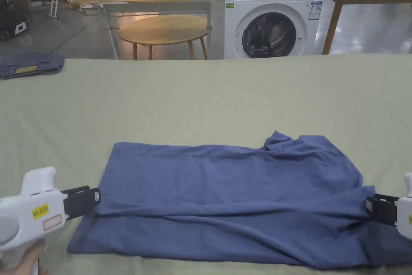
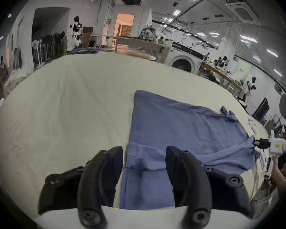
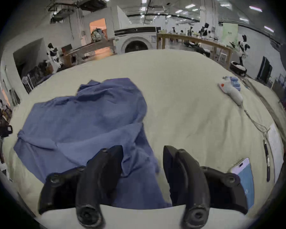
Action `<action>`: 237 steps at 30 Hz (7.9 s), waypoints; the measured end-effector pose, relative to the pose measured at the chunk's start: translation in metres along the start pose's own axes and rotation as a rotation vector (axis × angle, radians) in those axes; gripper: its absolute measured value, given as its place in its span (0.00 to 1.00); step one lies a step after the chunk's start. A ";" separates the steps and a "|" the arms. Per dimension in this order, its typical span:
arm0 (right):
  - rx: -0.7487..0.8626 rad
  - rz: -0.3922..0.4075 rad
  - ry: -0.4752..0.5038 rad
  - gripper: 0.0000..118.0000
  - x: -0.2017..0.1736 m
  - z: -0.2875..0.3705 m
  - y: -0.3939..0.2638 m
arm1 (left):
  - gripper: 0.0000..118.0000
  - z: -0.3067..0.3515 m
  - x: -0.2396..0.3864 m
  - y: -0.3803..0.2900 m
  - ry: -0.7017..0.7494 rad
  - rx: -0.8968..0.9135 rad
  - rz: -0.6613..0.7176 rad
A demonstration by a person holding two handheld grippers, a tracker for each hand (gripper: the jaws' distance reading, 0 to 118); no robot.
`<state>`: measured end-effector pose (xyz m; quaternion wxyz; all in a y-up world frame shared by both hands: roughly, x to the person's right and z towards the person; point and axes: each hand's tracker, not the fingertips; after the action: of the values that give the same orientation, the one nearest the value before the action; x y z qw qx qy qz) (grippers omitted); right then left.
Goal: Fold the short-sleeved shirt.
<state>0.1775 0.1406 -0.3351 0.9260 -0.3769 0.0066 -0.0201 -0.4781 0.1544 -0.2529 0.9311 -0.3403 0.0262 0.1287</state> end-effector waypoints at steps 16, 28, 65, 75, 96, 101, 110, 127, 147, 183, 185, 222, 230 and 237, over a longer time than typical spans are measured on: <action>0.238 0.035 0.177 0.00 -0.058 0.144 -0.079 | 0.00 0.157 0.106 -0.066 -0.164 0.250 -0.087; 0.233 -0.036 0.230 0.00 -0.052 0.153 -0.084 | 0.43 0.062 0.018 -0.056 -0.029 0.027 0.032; 0.054 -0.280 -0.059 0.05 0.025 0.119 -0.081 | 0.00 0.096 0.019 -0.061 -0.099 -0.032 -0.005; -0.002 -0.188 -0.102 0.57 0.020 0.161 -0.157 | 0.43 0.143 -0.004 -0.151 -0.072 -0.105 0.014; 0.287 0.056 0.169 0.00 -0.080 0.169 -0.079 | 0.00 0.176 0.086 -0.067 -0.138 0.319 -0.125; 0.277 0.034 0.202 0.00 -0.070 0.165 -0.085 | 0.45 0.089 0.057 -0.011 -0.065 0.072 -0.162; 0.162 0.008 0.151 0.00 -0.039 0.156 -0.101 | 0.19 -0.108 -0.005 0.043 0.043 -0.252 0.030; -0.218 0.073 -0.012 0.42 -0.021 -0.059 0.073 | 0.00 -0.109 0.032 0.037 0.111 -0.302 -0.075; 0.050 -0.011 0.127 0.00 0.015 0.113 -0.013 | 0.00 0.102 0.018 -0.018 -0.128 -0.017 -0.024; 0.236 0.079 0.202 0.00 -0.106 0.175 -0.059 | 0.00 0.173 0.097 -0.072 -0.160 0.262 -0.208; 0.233 0.083 0.214 0.00 -0.103 0.172 -0.064 | 0.16 0.169 0.085 -0.065 -0.138 0.165 -0.159; 0.057 -0.053 0.241 0.00 -0.065 0.165 -0.109 | 0.02 0.162 0.034 -0.054 -0.252 -0.033 0.123; 0.083 -0.107 0.280 0.00 -0.062 0.178 -0.112 | 0.27 0.028 0.156 -0.114 -0.444 -0.324 0.008; 0.062 -0.140 0.254 0.00 -0.049 0.172 -0.123 | 0.00 0.045 0.144 -0.098 -0.706 -0.184 0.093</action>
<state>0.1288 0.1750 -0.1259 0.9252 -0.3423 0.0967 -0.1323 -0.3157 0.1434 -0.1767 0.8414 -0.3557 -0.2930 0.2821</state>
